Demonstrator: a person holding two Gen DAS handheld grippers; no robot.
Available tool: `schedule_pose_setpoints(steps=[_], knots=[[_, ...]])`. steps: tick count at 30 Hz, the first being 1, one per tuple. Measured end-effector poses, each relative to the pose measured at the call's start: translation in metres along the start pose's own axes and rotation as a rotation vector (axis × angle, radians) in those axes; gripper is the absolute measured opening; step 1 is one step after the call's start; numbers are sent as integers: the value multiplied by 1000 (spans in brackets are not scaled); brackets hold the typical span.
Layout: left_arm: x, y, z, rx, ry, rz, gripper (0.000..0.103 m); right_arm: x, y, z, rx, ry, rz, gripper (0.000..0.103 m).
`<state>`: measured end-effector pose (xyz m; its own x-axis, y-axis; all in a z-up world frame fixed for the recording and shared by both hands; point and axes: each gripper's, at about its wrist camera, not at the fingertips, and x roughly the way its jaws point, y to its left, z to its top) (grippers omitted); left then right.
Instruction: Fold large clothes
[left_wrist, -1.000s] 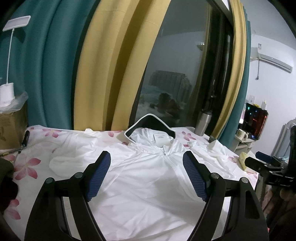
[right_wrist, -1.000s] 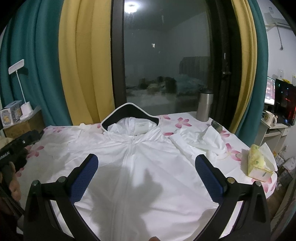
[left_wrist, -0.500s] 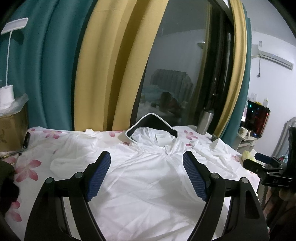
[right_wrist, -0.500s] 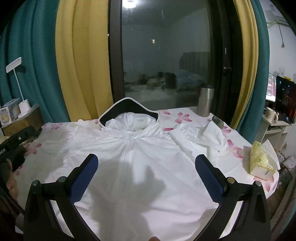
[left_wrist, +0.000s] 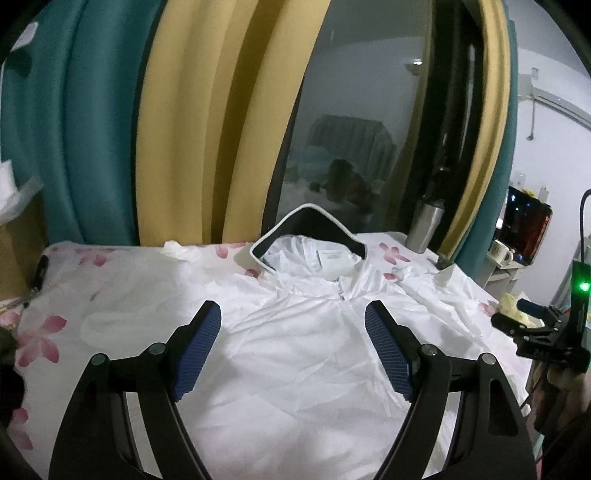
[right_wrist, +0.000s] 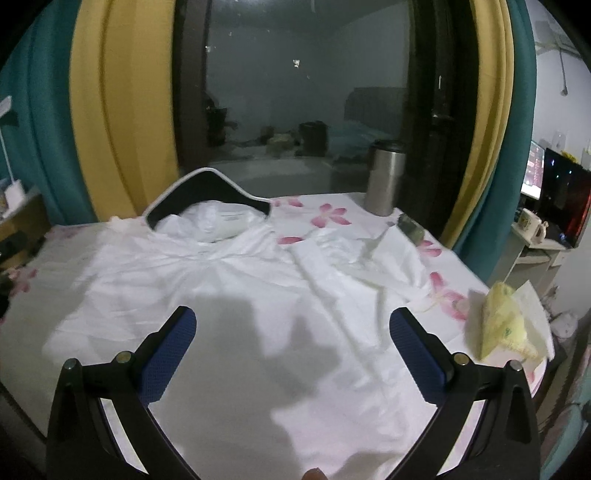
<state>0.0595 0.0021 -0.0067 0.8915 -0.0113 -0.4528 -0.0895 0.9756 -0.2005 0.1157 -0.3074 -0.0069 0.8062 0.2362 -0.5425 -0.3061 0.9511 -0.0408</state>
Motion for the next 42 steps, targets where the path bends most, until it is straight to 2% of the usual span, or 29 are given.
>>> schedule_pose_setpoints(steps=[4,7,12,20,24,28,33,34,35,36,37,42], knots=[[22,0,4,-3,36,12,83,23,-19,8,-25,17,-31,101],[34,2,8,-1,44,21,83,43,-30,15,-63,45,-57,89],[56,10,15,-12,68,43,83,73,-47,25,-73,64,-57,79],[97,20,15,-25,122,86,83,141,-61,46,-150,151,38,62],[113,29,11,-49,153,107,83,176,-58,54,-186,194,68,62],[122,37,6,-65,181,127,83,211,-63,56,-155,252,88,62],[130,46,4,-77,203,144,83,230,-62,52,-134,282,144,62],[130,47,4,-80,204,144,83,231,-60,51,-144,286,157,57],[131,48,4,-82,205,143,83,232,-57,49,-160,287,167,39],[130,48,4,-81,205,141,83,229,-55,49,-175,270,160,29],[130,48,4,-81,205,137,83,227,-54,50,-180,267,151,6],[125,43,5,-73,191,121,83,211,-65,68,-138,187,138,5]])
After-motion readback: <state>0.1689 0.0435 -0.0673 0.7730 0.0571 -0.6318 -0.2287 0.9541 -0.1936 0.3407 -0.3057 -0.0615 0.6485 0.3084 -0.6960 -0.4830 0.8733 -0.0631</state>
